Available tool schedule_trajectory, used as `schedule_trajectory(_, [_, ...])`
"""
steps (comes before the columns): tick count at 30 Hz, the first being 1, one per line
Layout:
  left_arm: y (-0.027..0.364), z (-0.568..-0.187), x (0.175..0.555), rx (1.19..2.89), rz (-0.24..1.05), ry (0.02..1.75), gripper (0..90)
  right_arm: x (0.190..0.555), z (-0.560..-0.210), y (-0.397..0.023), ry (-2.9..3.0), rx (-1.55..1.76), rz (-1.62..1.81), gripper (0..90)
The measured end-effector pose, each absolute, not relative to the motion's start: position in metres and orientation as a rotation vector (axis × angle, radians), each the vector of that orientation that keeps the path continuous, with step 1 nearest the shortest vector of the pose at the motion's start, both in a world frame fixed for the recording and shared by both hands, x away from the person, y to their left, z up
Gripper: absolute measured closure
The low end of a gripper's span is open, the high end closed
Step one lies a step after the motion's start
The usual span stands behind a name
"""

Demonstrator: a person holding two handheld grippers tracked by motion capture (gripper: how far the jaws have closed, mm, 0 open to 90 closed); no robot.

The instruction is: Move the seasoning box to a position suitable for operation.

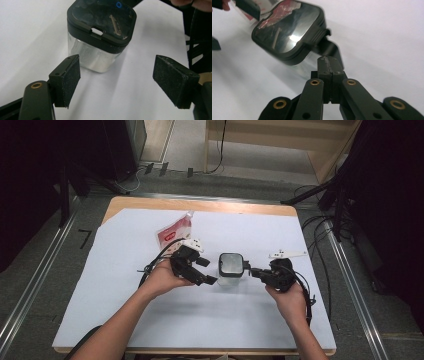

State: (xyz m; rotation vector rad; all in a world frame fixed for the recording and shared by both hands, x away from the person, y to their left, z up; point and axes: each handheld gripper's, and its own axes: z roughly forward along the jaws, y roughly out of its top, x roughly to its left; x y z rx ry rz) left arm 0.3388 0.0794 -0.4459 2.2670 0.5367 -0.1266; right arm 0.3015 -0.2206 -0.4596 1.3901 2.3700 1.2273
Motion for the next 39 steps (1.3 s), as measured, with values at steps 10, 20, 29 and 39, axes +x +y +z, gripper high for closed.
schedule_trajectory(10, [0.062,-0.443,0.355,2.283,-0.084,0.489,21.7,0.320,-0.462,-0.226,2.392,1.443,1.221,90.0])
schedule_trajectory(20, [0.056,-0.454,0.362,2.290,-0.062,0.448,14.1,0.323,-0.468,-0.225,2.389,1.450,1.241,90.0])
schedule_trajectory(29, [0.040,-0.458,0.366,2.327,-0.036,0.353,13.7,0.324,-0.469,-0.223,2.386,1.437,1.243,90.0])
schedule_trajectory(39, [0.033,-0.465,0.365,2.343,-0.005,0.348,14.2,0.325,-0.470,-0.223,2.385,1.454,1.248,90.0])
